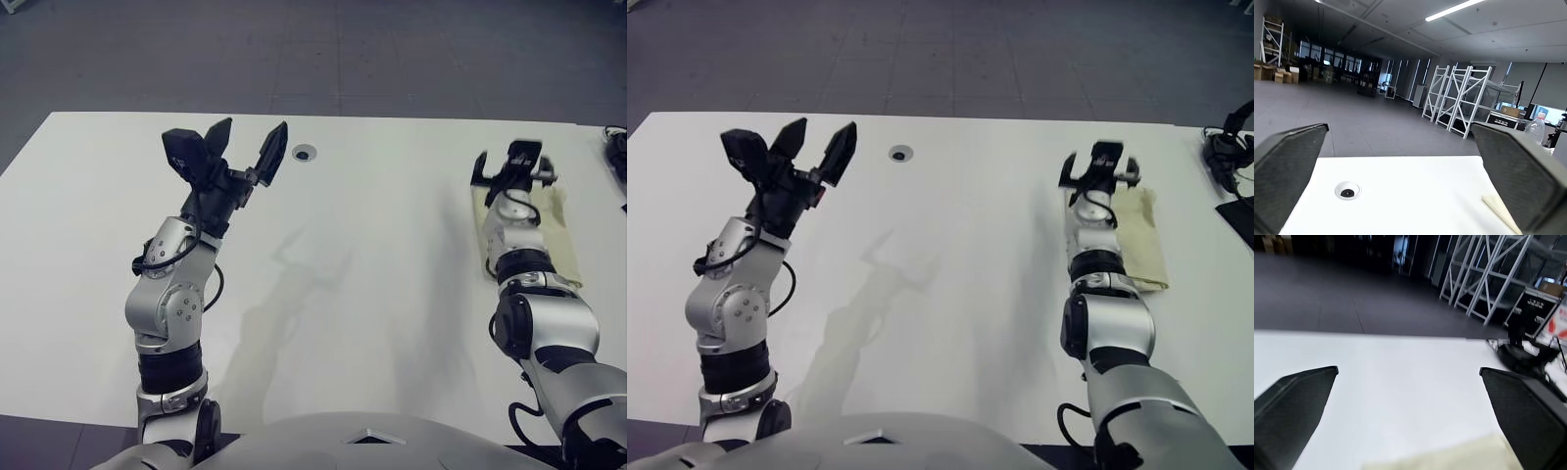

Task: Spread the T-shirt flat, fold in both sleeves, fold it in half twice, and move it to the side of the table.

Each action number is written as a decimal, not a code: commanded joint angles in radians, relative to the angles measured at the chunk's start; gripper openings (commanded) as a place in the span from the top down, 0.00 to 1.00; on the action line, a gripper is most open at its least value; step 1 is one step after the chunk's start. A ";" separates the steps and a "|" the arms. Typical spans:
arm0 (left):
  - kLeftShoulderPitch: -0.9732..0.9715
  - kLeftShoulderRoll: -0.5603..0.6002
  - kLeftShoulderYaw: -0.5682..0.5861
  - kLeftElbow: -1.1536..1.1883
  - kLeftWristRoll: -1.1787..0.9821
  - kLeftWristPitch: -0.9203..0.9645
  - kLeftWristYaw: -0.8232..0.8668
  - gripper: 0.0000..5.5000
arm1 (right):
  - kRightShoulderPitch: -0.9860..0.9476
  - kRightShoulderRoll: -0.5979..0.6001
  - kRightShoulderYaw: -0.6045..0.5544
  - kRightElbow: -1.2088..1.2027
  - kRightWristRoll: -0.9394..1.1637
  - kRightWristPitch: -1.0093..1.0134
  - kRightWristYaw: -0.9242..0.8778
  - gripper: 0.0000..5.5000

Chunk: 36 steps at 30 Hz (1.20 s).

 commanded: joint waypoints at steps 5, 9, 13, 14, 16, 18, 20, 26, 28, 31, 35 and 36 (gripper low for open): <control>0.071 -0.075 -0.153 0.056 0.359 -0.149 0.271 0.02 | 0.594 0.151 0.161 -1.055 -0.072 0.110 -0.008 0.02; 0.122 0.009 -0.264 0.144 0.553 -0.489 0.171 0.02 | 0.561 0.156 0.153 -1.059 -0.097 0.063 0.013 0.02; 0.082 -0.046 -0.237 0.226 0.562 -0.628 0.193 0.02 | 0.628 0.200 0.080 -1.104 0.022 0.074 0.036 0.02; 0.083 -0.050 -0.241 0.251 0.578 -0.663 0.195 0.02 | 0.642 0.199 0.076 -1.125 0.007 0.066 0.037 0.02; 0.087 -0.057 -0.248 0.284 0.596 -0.694 0.197 0.02 | 0.669 0.204 0.085 -1.161 -0.014 0.062 0.052 0.02; 0.084 -0.063 -0.251 0.301 0.601 -0.709 0.195 0.02 | 0.684 0.207 0.103 -1.188 -0.040 0.057 0.065 0.02; 0.087 -0.067 -0.250 0.315 0.610 -0.734 0.198 0.02 | 0.692 0.210 0.118 -1.193 -0.069 0.035 0.075 0.02; 0.087 -0.076 -0.226 0.342 0.626 -0.762 0.219 0.02 | 0.704 0.224 0.126 -1.191 -0.099 0.007 0.097 0.02; 0.093 -0.077 -0.223 0.356 0.640 -0.777 0.230 0.02 | 0.709 0.228 0.135 -1.182 -0.109 -0.014 0.106 0.02; 0.103 -0.084 -0.218 0.362 0.662 -0.801 0.250 0.02 | 0.716 0.228 0.144 -1.164 -0.130 -0.046 0.117 0.02; 0.080 -0.096 -0.204 0.383 0.694 -0.815 0.293 0.02 | 0.748 0.238 0.136 -1.199 -0.134 -0.058 0.124 0.02; 0.076 -0.100 -0.197 0.393 0.697 -0.816 0.305 0.02 | 0.759 0.240 0.143 -1.202 -0.139 -0.074 0.129 0.02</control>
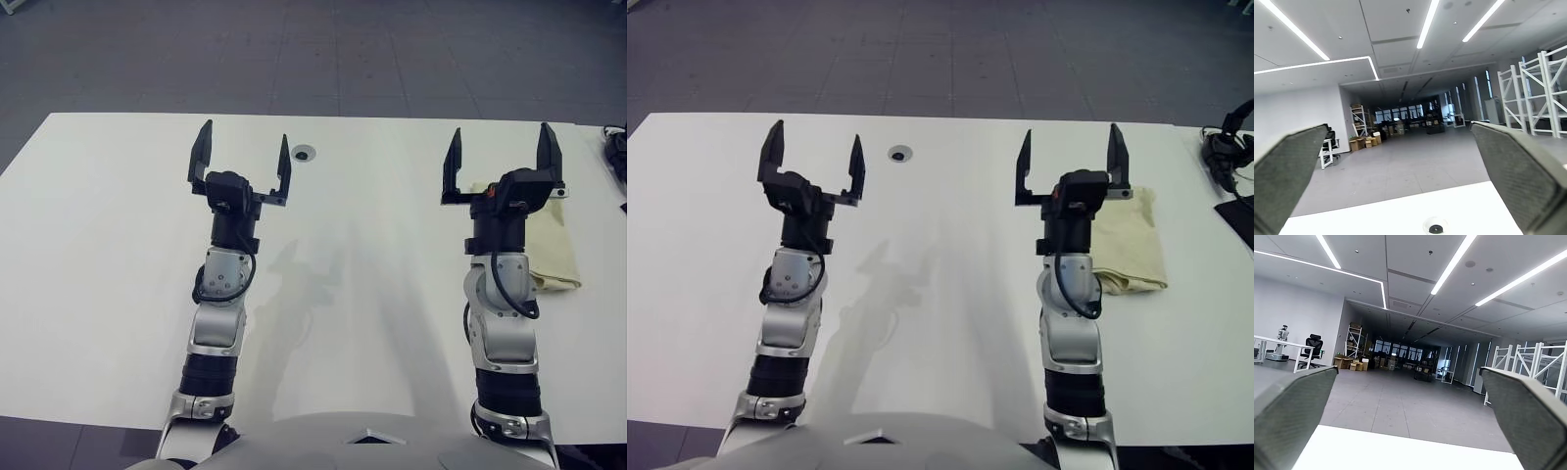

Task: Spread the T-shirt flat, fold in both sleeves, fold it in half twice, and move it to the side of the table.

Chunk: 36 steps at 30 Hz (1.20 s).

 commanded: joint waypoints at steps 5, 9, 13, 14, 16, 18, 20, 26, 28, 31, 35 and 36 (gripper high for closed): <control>-0.002 -0.013 0.029 0.075 0.059 -0.047 0.084 0.02 | 0.048 0.025 0.006 0.020 -0.010 -0.074 0.020 0.02; 0.006 -0.016 0.017 0.118 0.055 -0.061 0.077 0.02 | 0.066 0.027 0.024 0.037 -0.055 -0.136 0.016 0.02; 0.037 -0.013 0.001 0.129 0.081 -0.134 0.086 0.02 | 0.049 0.024 0.043 0.118 -0.083 -0.214 0.023 0.02; 0.042 -0.017 0.003 0.120 0.069 -0.131 0.083 0.02 | 0.043 0.025 0.042 0.121 -0.073 -0.218 0.029 0.02; 0.043 -0.024 0.008 0.123 0.056 -0.140 0.083 0.02 | 0.045 0.028 0.039 0.134 -0.063 -0.230 0.033 0.02; 0.044 -0.026 0.003 0.152 0.065 -0.172 0.089 0.02 | 0.054 0.022 0.040 0.167 -0.084 -0.274 0.030 0.02; 0.051 -0.032 0.004 0.168 0.067 -0.199 0.096 0.02 | 0.054 0.022 0.033 0.209 -0.088 -0.304 0.025 0.02; 0.048 -0.043 0.005 0.169 0.063 -0.185 0.099 0.02 | 0.068 0.020 0.017 0.205 -0.083 -0.320 0.031 0.02; 0.060 -0.043 0.001 0.190 0.069 -0.227 0.104 0.02 | 0.067 0.026 0.025 0.257 -0.092 -0.353 0.027 0.02; 0.046 -0.040 0.010 0.207 0.113 -0.198 0.133 0.02 | 0.034 0.020 0.026 0.282 -0.090 -0.326 0.039 0.02; 0.051 -0.055 -0.007 0.197 0.095 -0.172 0.119 0.02 | 0.065 0.028 0.025 0.201 -0.069 -0.320 0.049 0.02; 0.052 -0.052 -0.017 0.204 0.101 -0.200 0.118 0.02 | 0.071 0.028 0.031 0.218 -0.093 -0.341 0.040 0.02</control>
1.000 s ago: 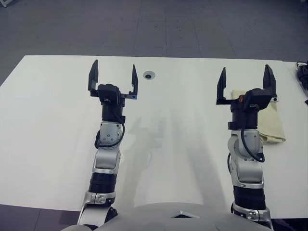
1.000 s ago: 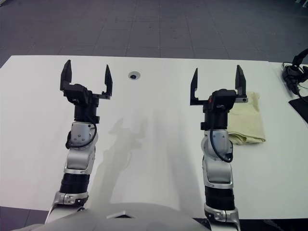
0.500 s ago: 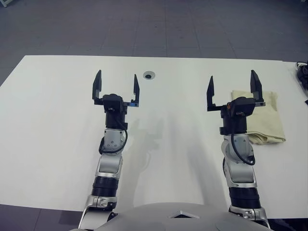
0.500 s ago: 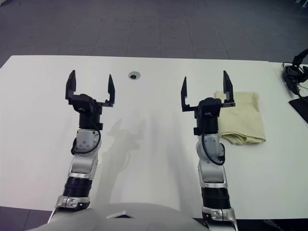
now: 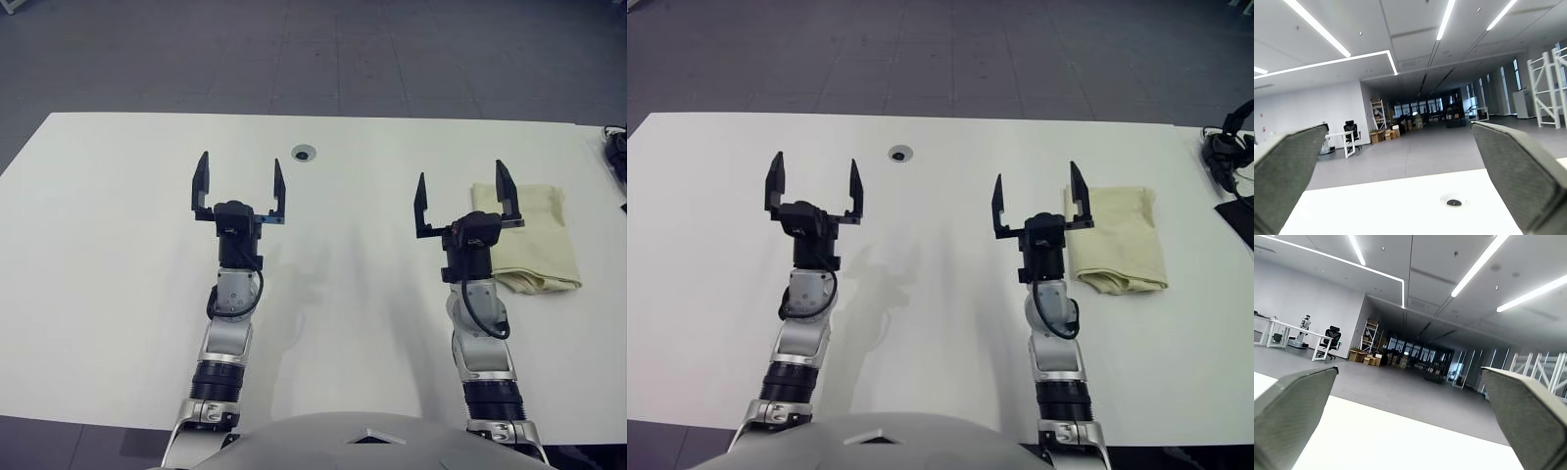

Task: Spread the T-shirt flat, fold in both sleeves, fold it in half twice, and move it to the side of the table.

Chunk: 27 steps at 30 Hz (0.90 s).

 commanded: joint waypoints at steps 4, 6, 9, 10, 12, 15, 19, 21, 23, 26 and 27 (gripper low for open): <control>-0.023 0.004 -0.023 0.016 0.039 -0.032 0.008 0.02 | -0.020 -0.006 0.019 0.033 -0.090 -0.027 -0.020 0.02; -0.026 0.006 -0.013 0.017 0.006 -0.019 -0.006 0.02 | 0.001 0.006 0.010 -0.020 -0.054 -0.025 -0.013 0.02; -0.028 0.012 -0.017 0.058 0.004 -0.068 -0.006 0.02 | -0.014 0.011 0.020 0.041 -0.074 -0.059 -0.030 0.02; -0.031 0.017 -0.019 0.078 0.027 -0.086 0.006 0.02 | -0.037 0.008 0.026 0.086 -0.092 -0.065 -0.037 0.02; -0.039 0.018 -0.011 0.079 0.032 -0.068 0.010 0.02 | -0.074 0.012 0.019 0.105 -0.062 -0.028 -0.024 0.02; -0.061 0.012 -0.011 0.100 -0.005 -0.028 -0.018 0.02 | -0.065 0.013 0.011 0.083 -0.045 -0.021 -0.024 0.02; -0.049 0.006 -0.021 0.113 -0.062 -0.026 -0.065 0.02 | -0.110 0.011 0.031 0.194 -0.069 -0.075 -0.027 0.02; -0.064 0.011 -0.014 0.103 -0.063 0.003 -0.071 0.02 | -0.126 0.013 0.027 0.180 -0.047 -0.046 -0.018 0.02; -0.080 0.011 -0.005 0.100 -0.085 0.038 -0.083 0.02 | -0.100 0.021 0.016 0.127 -0.016 -0.022 -0.015 0.02; -0.075 0.013 0.002 0.120 -0.088 0.036 -0.087 0.02 | -0.071 0.015 0.030 0.128 -0.056 -0.056 -0.025 0.02; -0.075 0.017 0.000 0.131 -0.074 0.019 -0.081 0.02 | -0.079 0.019 0.031 0.146 -0.055 -0.059 -0.027 0.02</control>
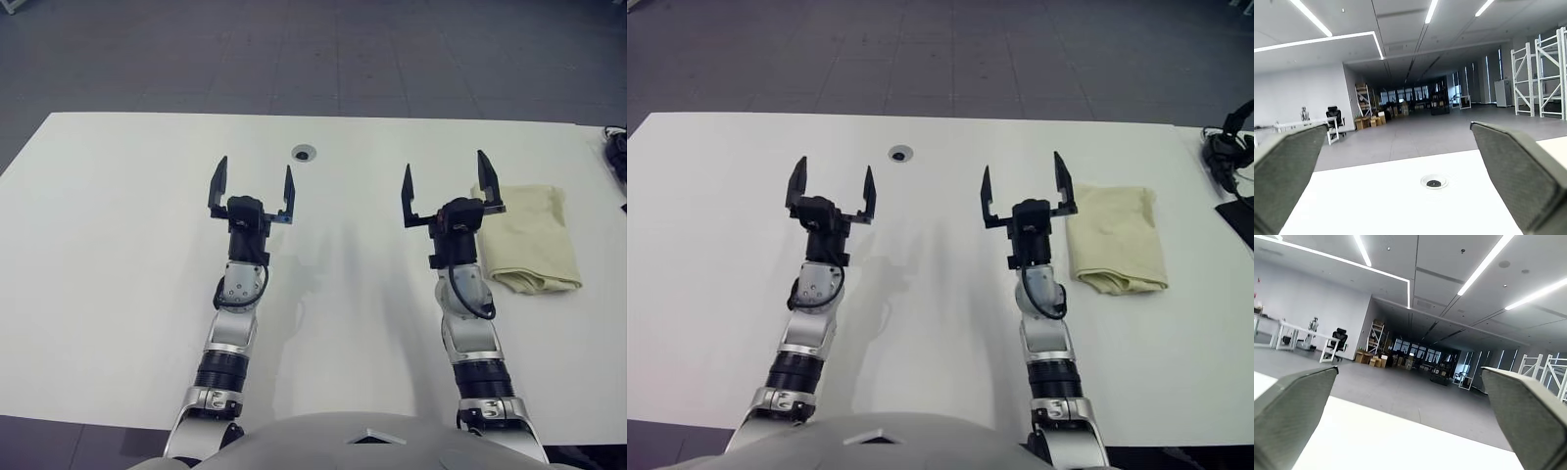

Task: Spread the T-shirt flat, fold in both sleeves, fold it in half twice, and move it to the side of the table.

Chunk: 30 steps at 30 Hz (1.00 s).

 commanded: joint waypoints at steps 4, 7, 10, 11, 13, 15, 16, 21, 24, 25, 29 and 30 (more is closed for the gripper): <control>-0.021 0.006 0.005 0.035 0.023 0.057 0.007 0.02 | 0.010 0.011 -0.005 -0.010 -0.002 0.027 -0.005 0.02; -0.016 -0.002 0.009 0.016 0.013 0.093 0.005 0.02 | 0.046 0.007 -0.003 -0.057 -0.016 0.029 -0.004 0.02; -0.014 -0.009 0.002 -0.010 0.025 0.114 0.010 0.02 | 0.051 0.005 -0.002 -0.063 -0.032 0.036 -0.008 0.02; -0.017 -0.010 -0.001 -0.012 0.035 0.125 0.013 0.02 | 0.050 0.004 -0.006 -0.067 -0.033 0.045 -0.008 0.02; -0.022 -0.012 -0.004 -0.023 0.035 0.154 0.008 0.02 | 0.062 0.005 -0.018 -0.104 -0.013 0.073 -0.003 0.02; -0.021 -0.009 -0.013 -0.036 0.017 0.154 -0.018 0.02 | 0.087 0.007 -0.019 -0.142 -0.012 0.084 -0.002 0.02; -0.018 -0.006 -0.020 -0.044 0.005 0.142 -0.036 0.02 | 0.097 0.005 -0.016 -0.154 -0.029 0.081 -0.004 0.02; 0.010 0.003 -0.033 -0.067 0.016 0.104 -0.049 0.02 | 0.092 0.004 -0.010 -0.135 -0.038 0.083 -0.001 0.02; 0.021 0.002 -0.023 -0.099 -0.003 0.120 -0.055 0.02 | 0.096 0.008 -0.010 -0.169 -0.016 0.109 0.010 0.02; 0.026 0.003 -0.022 -0.108 -0.004 0.119 -0.055 0.02 | 0.098 0.007 -0.005 -0.172 -0.024 0.109 0.011 0.02; 0.050 0.004 -0.027 -0.124 0.004 0.083 -0.053 0.02 | 0.084 0.005 0.007 -0.131 -0.034 0.086 0.009 0.02; 0.050 0.006 -0.027 -0.120 0.009 0.075 -0.052 0.02 | 0.079 0.004 0.005 -0.120 -0.036 0.087 0.005 0.02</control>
